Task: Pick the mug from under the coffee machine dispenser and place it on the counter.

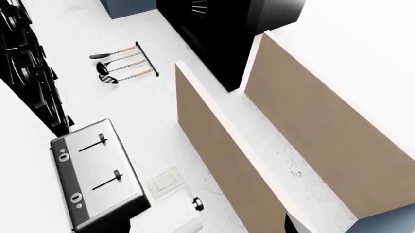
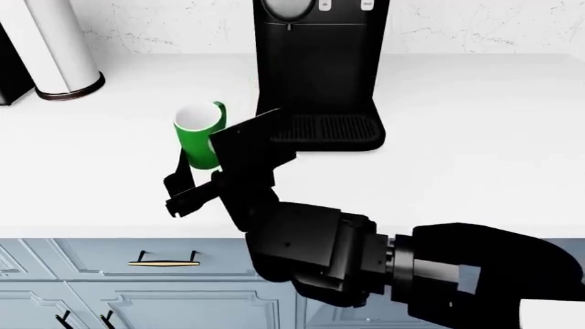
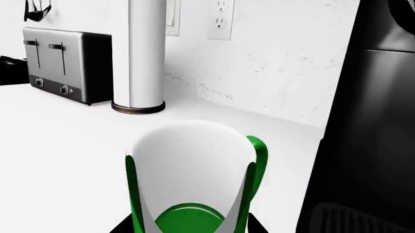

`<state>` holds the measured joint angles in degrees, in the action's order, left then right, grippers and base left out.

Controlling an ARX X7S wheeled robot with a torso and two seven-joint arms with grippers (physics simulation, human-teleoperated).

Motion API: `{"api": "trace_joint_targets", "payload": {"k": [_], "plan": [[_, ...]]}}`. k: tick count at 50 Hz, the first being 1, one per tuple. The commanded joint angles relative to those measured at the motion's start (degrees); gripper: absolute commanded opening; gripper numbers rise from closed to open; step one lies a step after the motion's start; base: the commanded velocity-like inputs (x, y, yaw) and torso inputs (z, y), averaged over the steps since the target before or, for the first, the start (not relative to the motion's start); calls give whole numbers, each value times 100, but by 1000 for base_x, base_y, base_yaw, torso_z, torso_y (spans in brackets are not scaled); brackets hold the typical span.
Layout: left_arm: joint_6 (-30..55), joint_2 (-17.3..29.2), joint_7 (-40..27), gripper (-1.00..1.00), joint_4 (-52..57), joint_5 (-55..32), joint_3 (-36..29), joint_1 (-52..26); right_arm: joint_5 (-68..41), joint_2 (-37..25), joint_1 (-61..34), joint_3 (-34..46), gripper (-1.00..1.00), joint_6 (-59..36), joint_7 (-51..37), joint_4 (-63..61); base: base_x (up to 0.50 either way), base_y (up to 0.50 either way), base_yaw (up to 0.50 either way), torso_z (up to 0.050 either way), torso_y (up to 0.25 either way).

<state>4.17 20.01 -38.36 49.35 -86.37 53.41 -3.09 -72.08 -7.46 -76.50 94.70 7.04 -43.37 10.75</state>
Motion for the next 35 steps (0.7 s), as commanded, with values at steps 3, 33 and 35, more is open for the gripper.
{"api": "trace_joint_targets", "payload": {"k": [3,33,35], "plan": [[-3,2,-20,100,4,24,-21,-9,214,72,213,-9,-100,46,138,110,0,0,0,0,0],[-23,12,-46,100,1,28,-24,10,99,220,548,-151,-100,170,440,549,0,0,0,0,0],[-27,15,-50,100,4,20,-18,14,94,232,559,-145,-100,153,453,571,0,0,0,0,0]]}}
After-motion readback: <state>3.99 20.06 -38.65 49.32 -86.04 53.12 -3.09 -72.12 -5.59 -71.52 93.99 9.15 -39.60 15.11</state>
